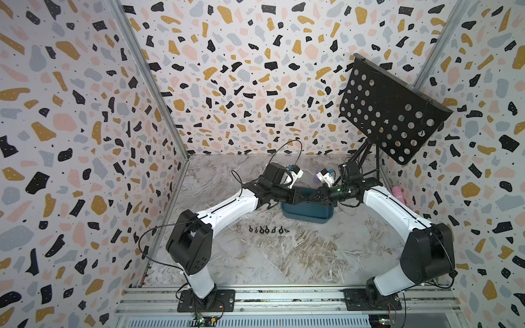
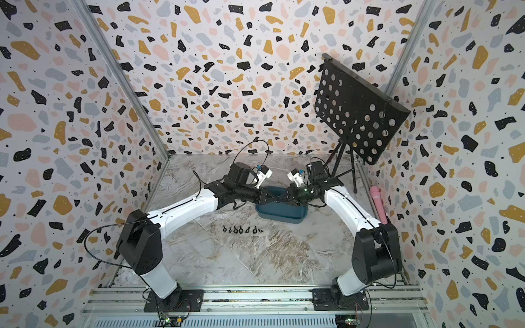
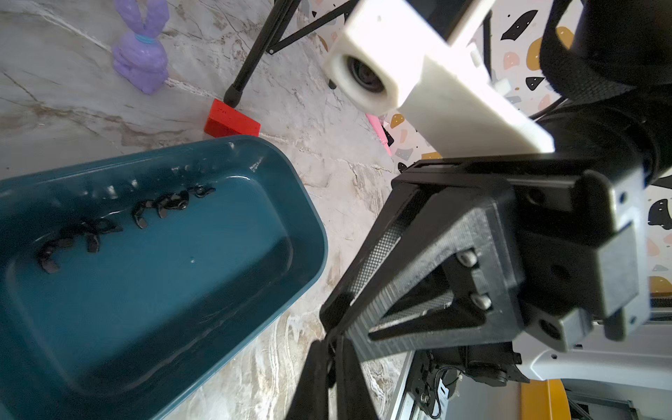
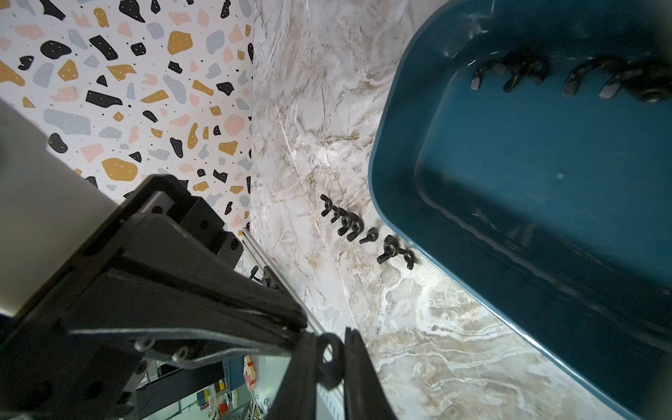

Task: Take out the wing nut from the storage box
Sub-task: Pick up the wing nut from the storage box, then place the wing nut at the center of the board.

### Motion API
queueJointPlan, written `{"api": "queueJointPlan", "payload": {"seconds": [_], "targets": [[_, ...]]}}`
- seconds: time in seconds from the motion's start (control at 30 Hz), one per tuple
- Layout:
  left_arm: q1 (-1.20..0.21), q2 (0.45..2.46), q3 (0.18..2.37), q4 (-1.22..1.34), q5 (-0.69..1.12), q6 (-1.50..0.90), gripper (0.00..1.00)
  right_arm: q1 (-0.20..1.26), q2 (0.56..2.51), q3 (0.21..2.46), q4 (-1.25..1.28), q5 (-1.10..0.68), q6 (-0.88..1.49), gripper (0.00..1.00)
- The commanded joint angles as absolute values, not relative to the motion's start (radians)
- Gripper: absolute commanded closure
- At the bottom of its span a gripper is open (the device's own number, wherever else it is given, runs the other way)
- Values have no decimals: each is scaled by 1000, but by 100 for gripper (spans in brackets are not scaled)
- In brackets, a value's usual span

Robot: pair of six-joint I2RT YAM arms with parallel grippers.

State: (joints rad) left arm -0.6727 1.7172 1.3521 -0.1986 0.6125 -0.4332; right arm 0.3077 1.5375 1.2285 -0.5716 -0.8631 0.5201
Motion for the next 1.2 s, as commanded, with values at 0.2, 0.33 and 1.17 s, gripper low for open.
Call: {"api": "queueJointPlan", "payload": {"seconds": [0.2,0.33,1.17], "targets": [[-678,1706,1334,-157,611,-441,100,306,1480,1217,-568,-818,516,69],[-677,1684,1317,-174,569,-429,100,263,1428,1168,-587,-714,524,60],[-846,1508,990,-130,1,-409,100,235,1243,1047,-681,-561,475,0]]}}
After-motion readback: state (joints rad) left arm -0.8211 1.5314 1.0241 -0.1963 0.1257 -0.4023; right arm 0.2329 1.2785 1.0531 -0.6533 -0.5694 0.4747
